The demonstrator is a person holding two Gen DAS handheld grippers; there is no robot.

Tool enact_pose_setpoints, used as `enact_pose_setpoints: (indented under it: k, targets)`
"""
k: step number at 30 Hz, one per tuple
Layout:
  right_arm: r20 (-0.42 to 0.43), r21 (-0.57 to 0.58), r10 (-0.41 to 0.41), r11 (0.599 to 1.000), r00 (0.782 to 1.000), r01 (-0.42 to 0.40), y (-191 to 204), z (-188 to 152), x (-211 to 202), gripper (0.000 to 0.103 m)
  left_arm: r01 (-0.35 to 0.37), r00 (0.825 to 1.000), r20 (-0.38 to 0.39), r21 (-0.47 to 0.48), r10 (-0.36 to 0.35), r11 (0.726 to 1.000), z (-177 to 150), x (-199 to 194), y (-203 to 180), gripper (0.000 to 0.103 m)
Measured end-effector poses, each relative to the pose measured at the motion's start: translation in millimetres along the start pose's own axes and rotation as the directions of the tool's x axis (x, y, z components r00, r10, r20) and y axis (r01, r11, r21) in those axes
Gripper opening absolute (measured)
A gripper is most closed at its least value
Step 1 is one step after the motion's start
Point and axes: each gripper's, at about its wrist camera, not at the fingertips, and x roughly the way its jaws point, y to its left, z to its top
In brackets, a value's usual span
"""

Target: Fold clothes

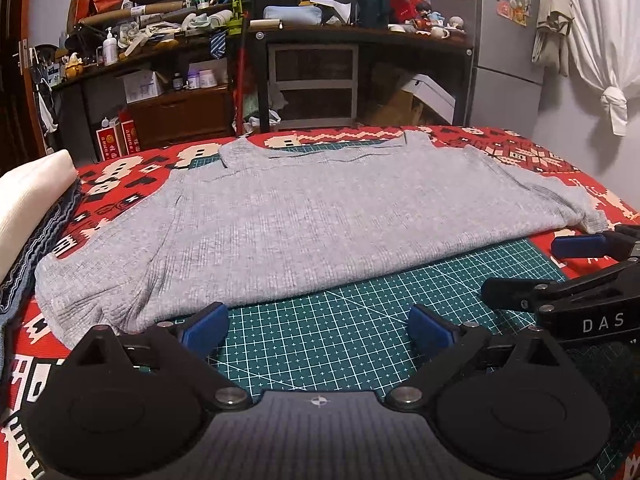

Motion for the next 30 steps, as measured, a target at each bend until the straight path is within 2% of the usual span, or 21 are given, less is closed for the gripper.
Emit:
enact_pose_setpoints:
  k: [5,10,16,26,28,30]
  targets:
    - [-0.009,-0.008,0.013,1.000,1.000,-0.013,-2,1,-1,0.103,0.012,1.000,-0.004,-0.003,-0.012,1.000,1,1,2,0.100]
    - [-0.064,-0.054,0.066,0.996,0.996,-0.070,-8,7,-1,0.102,0.016,1.000,-0.010,0.005,-0.016,1.000,2,2,0,0.102]
    - [-0.104,-0.031,0.039,0.999,0.994,-0.042,-3,13,1,0.103,0.015,1.000,-0.011,0.006,-0.014,1.000,2,2,0,0.102]
    - [-0.151,-0.049,0.055,0.997,0.987,-0.063,2,16,0,0.103,0.014,1.000,-0.011,0.004,-0.014,1.000,2,2,2,0.102]
    - [-0.167,-0.035,0.068,0.997,0.984,-0.075,5,23,-2,0.103,0.015,1.000,-0.011,0.004,-0.015,1.000,2,2,1,0.102]
    - [-0.143,-0.030,0.104,0.994,0.984,-0.109,6,30,-7,0.103,0.014,1.000,-0.011,0.005,-0.014,1.000,2,2,0,0.102]
